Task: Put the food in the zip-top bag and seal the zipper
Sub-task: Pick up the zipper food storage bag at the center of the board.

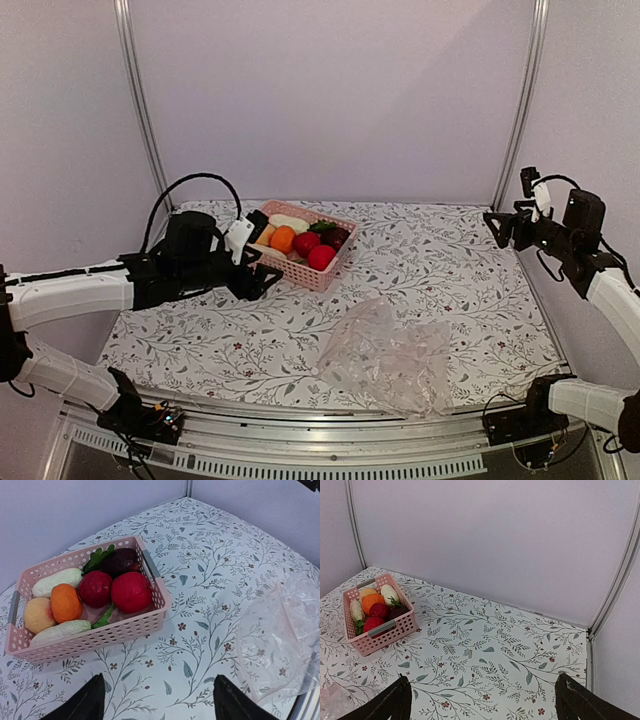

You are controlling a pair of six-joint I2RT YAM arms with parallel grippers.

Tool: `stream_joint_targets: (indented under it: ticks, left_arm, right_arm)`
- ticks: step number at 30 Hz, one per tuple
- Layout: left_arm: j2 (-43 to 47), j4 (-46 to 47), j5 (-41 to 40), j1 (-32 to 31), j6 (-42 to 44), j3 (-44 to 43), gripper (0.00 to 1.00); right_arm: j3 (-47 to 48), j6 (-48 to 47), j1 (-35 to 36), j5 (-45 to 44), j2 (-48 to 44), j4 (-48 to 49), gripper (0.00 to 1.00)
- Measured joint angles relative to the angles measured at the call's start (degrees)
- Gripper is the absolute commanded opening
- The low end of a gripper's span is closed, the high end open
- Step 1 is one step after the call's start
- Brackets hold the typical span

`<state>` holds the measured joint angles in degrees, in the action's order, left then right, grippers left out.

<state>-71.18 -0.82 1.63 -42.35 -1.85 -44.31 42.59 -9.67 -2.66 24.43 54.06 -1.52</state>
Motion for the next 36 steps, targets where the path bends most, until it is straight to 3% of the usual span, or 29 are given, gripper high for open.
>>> stream_joint_targets:
  ticks: [4,10,14,21,29,36]
  left_arm:
    - [-0.11,0.66,5.03,-1.25,0.96,0.46,0.62]
    - [-1.73,-0.48,15.04,-3.87,2.54,0.04,0.67]
    - [-5.66,-3.15,18.69,-7.02,2.49,-1.79,0.64]
    - [-9.01,-4.70,20.41,-9.73,-0.57,-1.95,0.55]
    - [-16.24,-1.66,17.00,-9.38,-6.62,-4.22,0.56]
    - [-25.73,2.19,19.65,-8.87,-5.86,-10.67,0.59]
  right_arm:
    - [-1.44,-1.92,-0.22,2.73,0.00,0.31,0.99]
    - [-3.48,-9.64,-0.42,9.57,0.04,-1.75,0.97]
    - [-3.48,-13.49,-0.42,13.00,0.26,-3.13,0.96]
    - [-3.48,-17.35,-0.42,16.50,0.44,-4.98,0.95]
    - [-3.48,-19.23,-0.42,18.34,1.64,-6.47,0.94]
    - [-3.48,-20.00,-0.44,20.28,1.64,-7.72,0.94]
